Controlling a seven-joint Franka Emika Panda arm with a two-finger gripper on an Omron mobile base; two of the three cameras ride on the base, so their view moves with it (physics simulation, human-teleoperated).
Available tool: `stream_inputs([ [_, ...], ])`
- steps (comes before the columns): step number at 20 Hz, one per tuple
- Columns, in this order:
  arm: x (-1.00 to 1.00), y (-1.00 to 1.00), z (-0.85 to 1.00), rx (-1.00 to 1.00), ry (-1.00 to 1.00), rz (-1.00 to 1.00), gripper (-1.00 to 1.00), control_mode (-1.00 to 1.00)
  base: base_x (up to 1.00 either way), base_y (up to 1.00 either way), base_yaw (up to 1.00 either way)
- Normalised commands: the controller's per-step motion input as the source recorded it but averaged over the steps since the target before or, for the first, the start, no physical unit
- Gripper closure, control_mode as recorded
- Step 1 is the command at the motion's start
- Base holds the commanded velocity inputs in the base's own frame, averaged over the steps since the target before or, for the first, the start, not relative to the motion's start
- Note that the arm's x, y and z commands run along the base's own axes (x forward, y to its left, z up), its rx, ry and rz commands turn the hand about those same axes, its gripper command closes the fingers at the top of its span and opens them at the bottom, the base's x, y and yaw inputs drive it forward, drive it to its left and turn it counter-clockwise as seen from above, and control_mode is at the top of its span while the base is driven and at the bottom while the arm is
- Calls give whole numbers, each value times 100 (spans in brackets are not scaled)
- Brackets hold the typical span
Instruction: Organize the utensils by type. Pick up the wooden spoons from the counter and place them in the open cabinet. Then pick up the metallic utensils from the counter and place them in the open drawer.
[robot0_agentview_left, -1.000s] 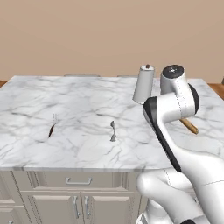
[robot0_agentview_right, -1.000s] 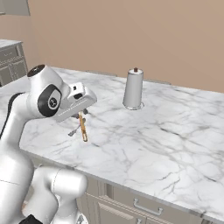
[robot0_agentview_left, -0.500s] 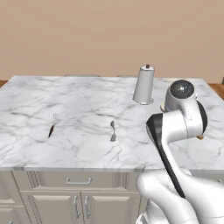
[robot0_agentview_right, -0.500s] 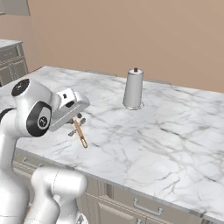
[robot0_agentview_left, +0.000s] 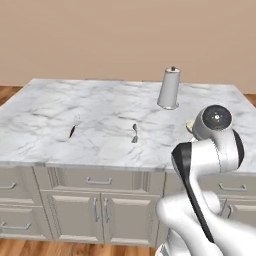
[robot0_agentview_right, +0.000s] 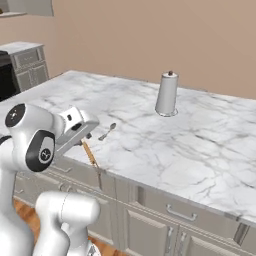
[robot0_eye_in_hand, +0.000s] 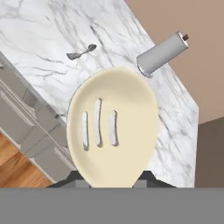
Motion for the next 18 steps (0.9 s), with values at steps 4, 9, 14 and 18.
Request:
stream_inputs([
  [4,0,0,0,0,0,0,100,100,-15,10,23],
  [9,0,0,0,0,0,0,100,100,0,36,46],
  [14,0,0,0,0,0,0,100,100,1,29,60],
  [18,0,0,0,0,0,0,100,100,19,17,58],
])
